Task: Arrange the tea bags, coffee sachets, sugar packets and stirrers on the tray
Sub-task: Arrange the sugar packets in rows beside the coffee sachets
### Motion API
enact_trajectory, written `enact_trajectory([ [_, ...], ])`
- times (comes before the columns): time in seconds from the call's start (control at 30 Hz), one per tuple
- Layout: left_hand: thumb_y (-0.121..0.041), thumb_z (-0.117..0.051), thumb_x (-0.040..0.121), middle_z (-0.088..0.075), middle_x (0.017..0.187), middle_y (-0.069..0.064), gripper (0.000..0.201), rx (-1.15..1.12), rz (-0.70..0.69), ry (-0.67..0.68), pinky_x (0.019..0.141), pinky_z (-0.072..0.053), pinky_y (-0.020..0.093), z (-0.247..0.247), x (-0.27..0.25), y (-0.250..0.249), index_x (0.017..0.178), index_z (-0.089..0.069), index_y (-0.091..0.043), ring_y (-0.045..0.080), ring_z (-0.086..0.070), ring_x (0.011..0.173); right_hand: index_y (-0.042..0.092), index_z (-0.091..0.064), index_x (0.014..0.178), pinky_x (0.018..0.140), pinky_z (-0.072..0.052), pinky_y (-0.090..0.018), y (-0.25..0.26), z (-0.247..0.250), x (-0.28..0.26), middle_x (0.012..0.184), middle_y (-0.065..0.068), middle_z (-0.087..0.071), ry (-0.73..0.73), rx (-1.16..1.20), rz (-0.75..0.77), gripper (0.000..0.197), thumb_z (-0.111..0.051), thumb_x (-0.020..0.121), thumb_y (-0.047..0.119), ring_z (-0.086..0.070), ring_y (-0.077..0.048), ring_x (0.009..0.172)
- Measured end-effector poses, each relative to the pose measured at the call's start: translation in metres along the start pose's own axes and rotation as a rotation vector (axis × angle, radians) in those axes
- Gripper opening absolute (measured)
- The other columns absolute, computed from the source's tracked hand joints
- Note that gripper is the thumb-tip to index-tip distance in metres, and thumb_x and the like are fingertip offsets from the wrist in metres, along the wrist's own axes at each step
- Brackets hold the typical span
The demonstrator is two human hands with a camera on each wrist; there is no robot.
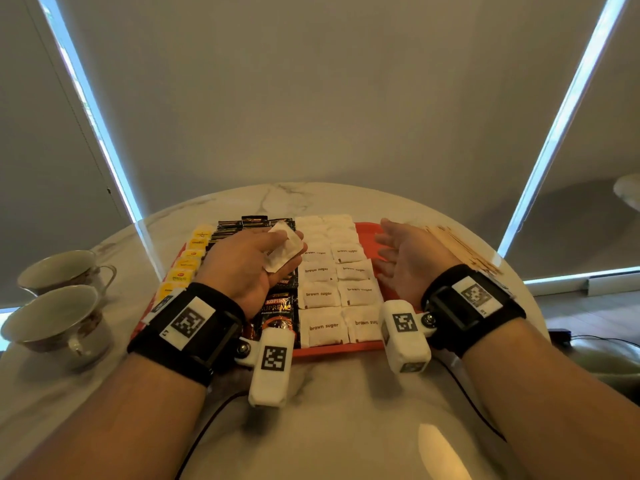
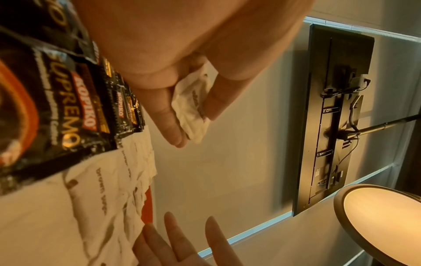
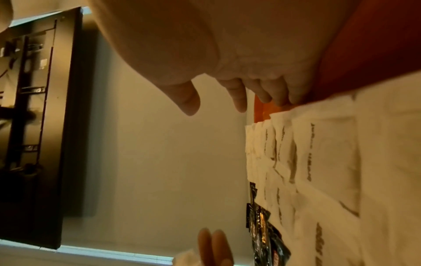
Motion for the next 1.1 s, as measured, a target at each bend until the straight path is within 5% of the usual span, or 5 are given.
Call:
enact_trajectory([
  [0.13,-0.007,-0.073,0.092,-0.077,0.108,0.011,0.025,0.054,-0.051,-0.046,0.062,-0.059,0.028,-0.003,-0.011,-0.006,0.117,-0.068,-0.005,0.020,-0.075,0.091,0.014,-0.043,0.151,0.119,-0.027,-0.048,0.003,0.005,-0.012,0.163,-0.011,-0.031,0.000,0.012,0.015,0.059,-0.057,0.100,0.040,-0.031,-0.030,0.150],
  [0.27,-0.007,-0.071,0.094,-0.080,0.096,0.006,0.011,0.157,-0.056,0.015,0.063,-0.057,0.030,-0.007,-0.030,-0.001,0.105,-0.068,-0.010,0.018,-0.076,0.084,0.014,-0.067,0.118,0.110,-0.045,-0.045,0.016,-0.004,-0.035,0.127,-0.006,-0.069,-0.034,-0.081,0.195,0.027,-0.067,0.096,0.030,-0.063,-0.023,0.121],
  [0.47,0.008,-0.067,0.091,-0.064,0.071,0.001,0.039,0.254,-0.197,0.000,0.052,-0.053,0.028,0.001,-0.058,-0.005,0.071,-0.051,-0.021,0.021,-0.070,0.070,0.009,-0.073,0.104,0.084,-0.059,-0.038,-0.002,-0.069,-0.072,0.096,-0.012,-0.078,0.331,-0.411,0.233,0.024,-0.079,0.087,0.024,-0.072,-0.020,0.080],
  [0.73,0.011,-0.074,0.085,-0.079,0.107,-0.001,0.035,0.565,-0.320,0.013,0.086,-0.064,0.039,0.008,-0.092,-0.026,0.095,-0.082,-0.021,0.019,-0.078,0.095,0.010,-0.076,0.096,0.068,-0.061,-0.024,0.017,-0.076,-0.087,0.084,-0.005,-0.075,0.275,-0.513,0.375,0.008,-0.075,0.091,0.015,-0.068,-0.010,0.067],
  [1.1,-0.011,-0.087,0.080,-0.075,0.098,-0.007,0.031,1.047,-0.289,0.134,0.078,-0.064,0.032,-0.015,-0.093,-0.007,0.100,-0.072,-0.028,0.012,-0.074,0.085,0.005,-0.075,0.098,0.076,-0.064,-0.035,0.023,-0.016,-0.076,0.089,-0.013,-0.074,0.157,-0.721,0.218,0.012,-0.070,0.090,-0.002,-0.068,-0.019,0.074],
])
Point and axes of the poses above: each hand's wrist, its own x-axis towards the middle knuckle, its own z-axis out of the back of the hand, y = z × x, the point moved 8 cm from there along x, towards the middle knuckle
